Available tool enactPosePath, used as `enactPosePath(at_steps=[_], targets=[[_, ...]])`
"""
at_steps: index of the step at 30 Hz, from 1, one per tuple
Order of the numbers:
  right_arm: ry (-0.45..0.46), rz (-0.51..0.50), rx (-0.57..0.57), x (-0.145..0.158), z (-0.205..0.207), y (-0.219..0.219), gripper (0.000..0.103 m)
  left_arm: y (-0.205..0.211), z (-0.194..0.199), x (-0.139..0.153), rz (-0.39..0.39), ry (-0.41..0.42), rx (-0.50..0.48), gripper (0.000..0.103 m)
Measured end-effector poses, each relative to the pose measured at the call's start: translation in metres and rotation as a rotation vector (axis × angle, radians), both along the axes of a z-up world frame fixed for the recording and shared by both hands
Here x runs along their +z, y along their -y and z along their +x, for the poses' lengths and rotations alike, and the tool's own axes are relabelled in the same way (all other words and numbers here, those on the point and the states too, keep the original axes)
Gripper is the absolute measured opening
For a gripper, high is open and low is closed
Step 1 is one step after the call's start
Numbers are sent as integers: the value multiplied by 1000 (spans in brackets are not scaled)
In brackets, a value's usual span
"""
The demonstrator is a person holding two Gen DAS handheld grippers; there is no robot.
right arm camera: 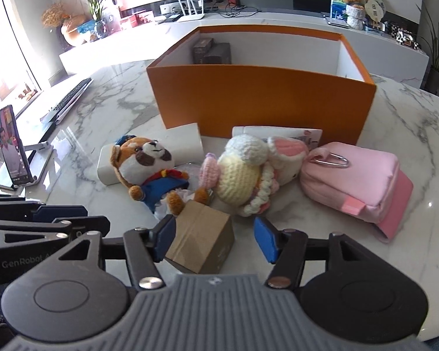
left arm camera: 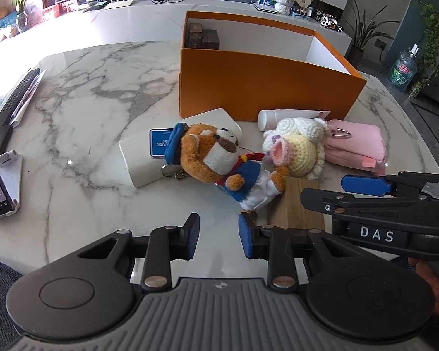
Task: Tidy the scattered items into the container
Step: 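Move the right tool toward the pink bag while the left tool approaches the kraft box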
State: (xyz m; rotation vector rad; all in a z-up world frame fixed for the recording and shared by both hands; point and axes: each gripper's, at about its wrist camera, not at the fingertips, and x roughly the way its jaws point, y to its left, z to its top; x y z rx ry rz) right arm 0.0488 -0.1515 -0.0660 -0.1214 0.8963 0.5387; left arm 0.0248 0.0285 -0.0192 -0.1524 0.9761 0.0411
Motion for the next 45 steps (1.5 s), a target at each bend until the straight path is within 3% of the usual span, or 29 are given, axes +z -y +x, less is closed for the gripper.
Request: enactPosePath(at_steps=[6, 13, 22, 24, 26, 34, 38, 45], targets=[[-43, -67, 46, -15, 5, -21, 67, -12, 4, -2, -22, 8, 19, 33], [-54, -74, 43, -18, 6, -17, 64, -1, 9, -2, -40, 15, -41, 33], [-31, -22, -14, 0, 0, 27, 67, 17, 18, 10, -140, 43, -93, 33], [-24, -18, -57, 3, 1, 43, 67, 26, 22, 13, -166, 48, -114, 37], [-20, -24, -103, 4, 3, 58, 67, 37, 26, 14, -178, 47, -144, 51], [-32, -62, -226, -7, 12, 105, 65, 74, 51, -4, -158, -66, -171, 51], [-8, -78, -259, -9, 20, 123, 63, 85, 59, -8, -104, -101, -161, 51], [90, -207, -178, -19, 42, 134, 64, 103, 65, -8, 6, -107, -172, 52]])
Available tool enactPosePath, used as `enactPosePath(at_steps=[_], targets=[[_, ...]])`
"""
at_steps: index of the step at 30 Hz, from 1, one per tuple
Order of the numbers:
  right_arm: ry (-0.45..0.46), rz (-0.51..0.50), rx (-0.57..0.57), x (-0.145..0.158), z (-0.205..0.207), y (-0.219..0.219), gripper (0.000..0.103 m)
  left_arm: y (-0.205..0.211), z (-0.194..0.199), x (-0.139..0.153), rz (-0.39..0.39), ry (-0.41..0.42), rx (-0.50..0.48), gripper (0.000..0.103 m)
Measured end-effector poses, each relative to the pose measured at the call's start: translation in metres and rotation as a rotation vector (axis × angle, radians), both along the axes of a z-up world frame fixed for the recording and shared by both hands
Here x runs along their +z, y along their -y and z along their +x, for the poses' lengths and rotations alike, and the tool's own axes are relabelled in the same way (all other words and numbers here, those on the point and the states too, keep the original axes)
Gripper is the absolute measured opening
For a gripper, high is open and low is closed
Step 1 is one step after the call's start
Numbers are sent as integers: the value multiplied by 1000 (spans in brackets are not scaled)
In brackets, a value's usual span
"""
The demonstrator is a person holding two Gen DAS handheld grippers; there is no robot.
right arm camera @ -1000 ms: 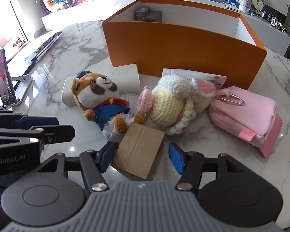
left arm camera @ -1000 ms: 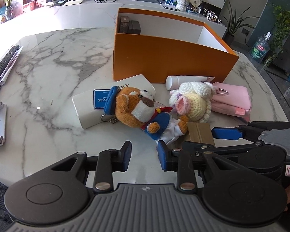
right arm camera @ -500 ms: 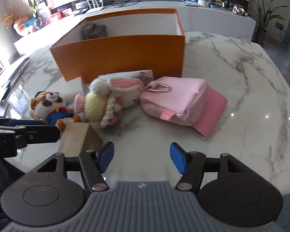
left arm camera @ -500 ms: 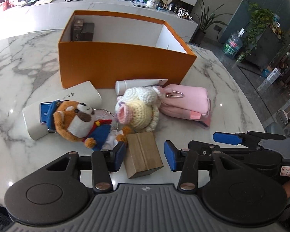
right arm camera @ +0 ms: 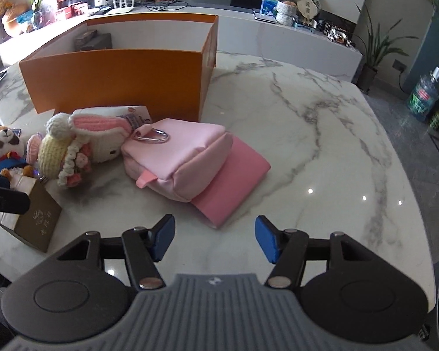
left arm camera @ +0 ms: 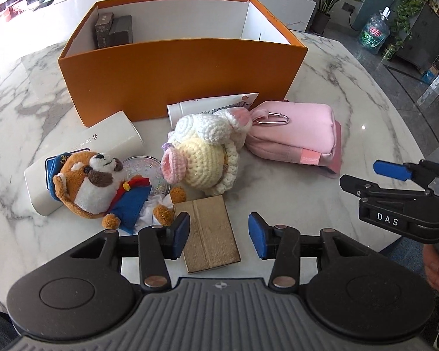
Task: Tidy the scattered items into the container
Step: 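Move the right tool toward the pink bag while the left tool approaches the kraft box, then grasp the pink bag by its top with the right tool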
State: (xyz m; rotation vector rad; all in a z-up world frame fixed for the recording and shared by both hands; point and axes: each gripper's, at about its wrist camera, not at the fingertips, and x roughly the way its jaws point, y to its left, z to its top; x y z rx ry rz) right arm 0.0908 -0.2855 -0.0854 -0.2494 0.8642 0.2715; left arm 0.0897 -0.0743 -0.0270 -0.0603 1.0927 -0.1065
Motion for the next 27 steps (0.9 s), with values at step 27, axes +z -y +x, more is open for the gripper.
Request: enactPosePath(at_steps=[27], targets=[[135, -538, 582, -42, 23, -111, 57, -18, 9, -13, -50, -107, 90, 52]])
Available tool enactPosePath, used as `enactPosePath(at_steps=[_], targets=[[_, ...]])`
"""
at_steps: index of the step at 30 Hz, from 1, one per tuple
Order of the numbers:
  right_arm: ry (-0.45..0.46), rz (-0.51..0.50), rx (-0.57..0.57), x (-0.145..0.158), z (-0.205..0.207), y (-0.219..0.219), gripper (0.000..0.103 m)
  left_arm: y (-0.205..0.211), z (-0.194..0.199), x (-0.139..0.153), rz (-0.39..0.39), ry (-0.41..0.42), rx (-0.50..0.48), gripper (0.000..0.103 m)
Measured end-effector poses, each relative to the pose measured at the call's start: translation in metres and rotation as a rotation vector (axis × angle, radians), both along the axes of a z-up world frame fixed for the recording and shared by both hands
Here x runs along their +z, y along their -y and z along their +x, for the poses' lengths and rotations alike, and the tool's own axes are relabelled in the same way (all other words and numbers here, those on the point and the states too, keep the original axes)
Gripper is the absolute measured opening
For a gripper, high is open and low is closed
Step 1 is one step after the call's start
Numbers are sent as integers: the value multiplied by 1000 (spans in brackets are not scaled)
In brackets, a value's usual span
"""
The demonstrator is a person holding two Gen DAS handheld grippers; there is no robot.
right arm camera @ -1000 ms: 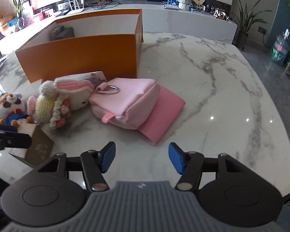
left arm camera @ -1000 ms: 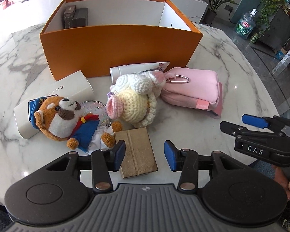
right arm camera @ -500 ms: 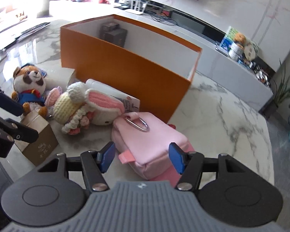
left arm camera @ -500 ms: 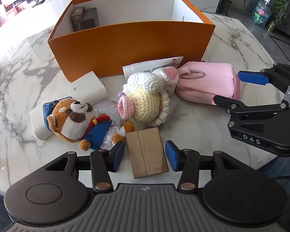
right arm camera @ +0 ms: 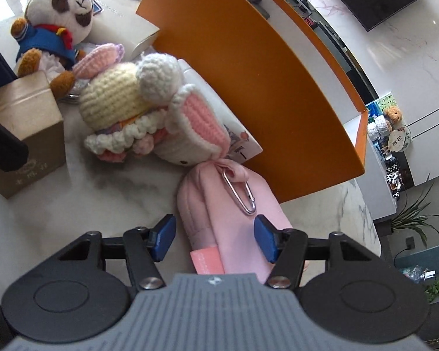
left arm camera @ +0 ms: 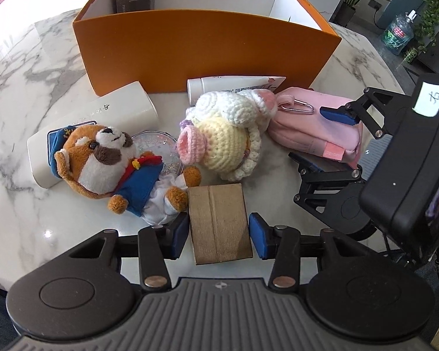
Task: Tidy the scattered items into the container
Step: 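Grasp the pink bag by its top with the right tool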
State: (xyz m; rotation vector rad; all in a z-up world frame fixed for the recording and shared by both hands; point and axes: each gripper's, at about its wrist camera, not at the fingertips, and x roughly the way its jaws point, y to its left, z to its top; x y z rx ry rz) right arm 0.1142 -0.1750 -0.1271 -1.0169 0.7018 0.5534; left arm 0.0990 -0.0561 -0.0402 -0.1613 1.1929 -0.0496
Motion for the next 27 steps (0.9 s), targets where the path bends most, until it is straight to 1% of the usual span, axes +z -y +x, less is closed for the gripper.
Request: enactPosePath(at_steps=[1, 5, 8, 10, 15, 17, 19, 22, 25, 27], targets=[[8, -10, -3, 0, 0, -1, 56, -1, -1, 0, -2, 1, 0, 52], [21, -32, -23, 4, -1, -4, 42, -8, -5, 0, -19, 8, 11, 51], [19, 0, -43, 21, -4, 1, 35, -17, -8, 0, -40, 11, 31, 51], [0, 46, -69, 37, -6, 8, 33, -21, -10, 0, -49, 13, 39, 51], [-92, 232, -161, 81, -14, 32, 33, -27, -13, 0, -65, 23, 49, 51], [-154, 331, -199, 95, -17, 36, 33, -29, -14, 0, -71, 25, 49, 51], [-211, 419, -229, 102, -22, 37, 33, -30, -15, 1, -77, 29, 48, 51], [-265, 550, -254, 104, -30, 37, 33, -31, -17, 3, -84, 36, 47, 51], [-258, 654, -284, 97, -34, 29, 33, -32, -18, 4, -90, 37, 47, 51], [-277, 732, -318, 91, -37, 27, 32, -33, -20, 4, -92, 39, 46, 51]])
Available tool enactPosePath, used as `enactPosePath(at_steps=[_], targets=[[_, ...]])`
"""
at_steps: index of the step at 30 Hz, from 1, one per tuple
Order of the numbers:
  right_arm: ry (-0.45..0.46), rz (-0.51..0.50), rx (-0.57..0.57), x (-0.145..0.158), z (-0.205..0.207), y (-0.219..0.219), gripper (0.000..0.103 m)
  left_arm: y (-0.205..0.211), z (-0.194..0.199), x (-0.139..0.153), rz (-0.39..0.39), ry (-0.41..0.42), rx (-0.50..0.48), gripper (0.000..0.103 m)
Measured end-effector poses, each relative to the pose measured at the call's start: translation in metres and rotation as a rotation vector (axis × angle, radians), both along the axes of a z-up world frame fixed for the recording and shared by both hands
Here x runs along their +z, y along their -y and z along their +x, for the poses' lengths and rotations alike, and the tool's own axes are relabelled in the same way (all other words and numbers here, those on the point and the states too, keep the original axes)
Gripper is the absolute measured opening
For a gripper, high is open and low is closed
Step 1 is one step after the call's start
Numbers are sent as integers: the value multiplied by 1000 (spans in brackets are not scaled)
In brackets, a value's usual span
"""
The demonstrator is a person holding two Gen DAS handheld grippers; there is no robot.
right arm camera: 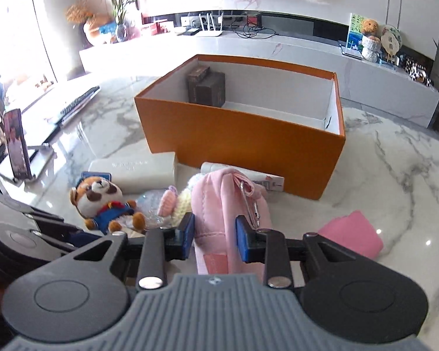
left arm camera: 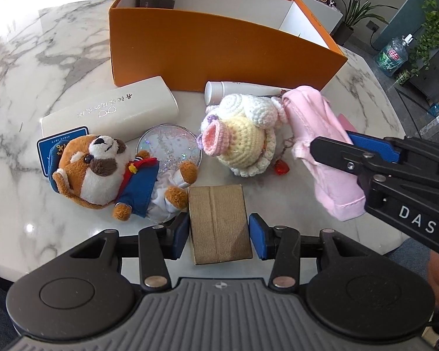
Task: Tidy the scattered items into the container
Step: 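Grasp the pink bag by its top with the right tool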
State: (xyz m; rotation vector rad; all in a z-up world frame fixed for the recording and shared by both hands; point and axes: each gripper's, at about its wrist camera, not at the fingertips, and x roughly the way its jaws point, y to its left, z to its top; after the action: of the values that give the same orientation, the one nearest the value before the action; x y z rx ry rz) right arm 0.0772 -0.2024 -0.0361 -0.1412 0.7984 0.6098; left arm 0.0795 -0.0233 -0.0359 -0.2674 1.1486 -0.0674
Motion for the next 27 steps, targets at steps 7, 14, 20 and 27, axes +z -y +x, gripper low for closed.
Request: enactPosePath(at_steps=[7, 14, 20, 27], targets=[[-56, 24, -103, -30, -9, 19, 33, -2, -3, -1, -3, -3, 3, 51], [-81, -8, -124, -37, -23, 40, 33, 3, -5, -3, -9, -5, -9, 51], [-117, -42, -154, -45, -27, 47, 34, 5, -7, -4, -4, -9, -12, 51], [-152, -166, -57, -40, -15, 26, 40, 7, -9, -3, -3, -9, -19, 51]])
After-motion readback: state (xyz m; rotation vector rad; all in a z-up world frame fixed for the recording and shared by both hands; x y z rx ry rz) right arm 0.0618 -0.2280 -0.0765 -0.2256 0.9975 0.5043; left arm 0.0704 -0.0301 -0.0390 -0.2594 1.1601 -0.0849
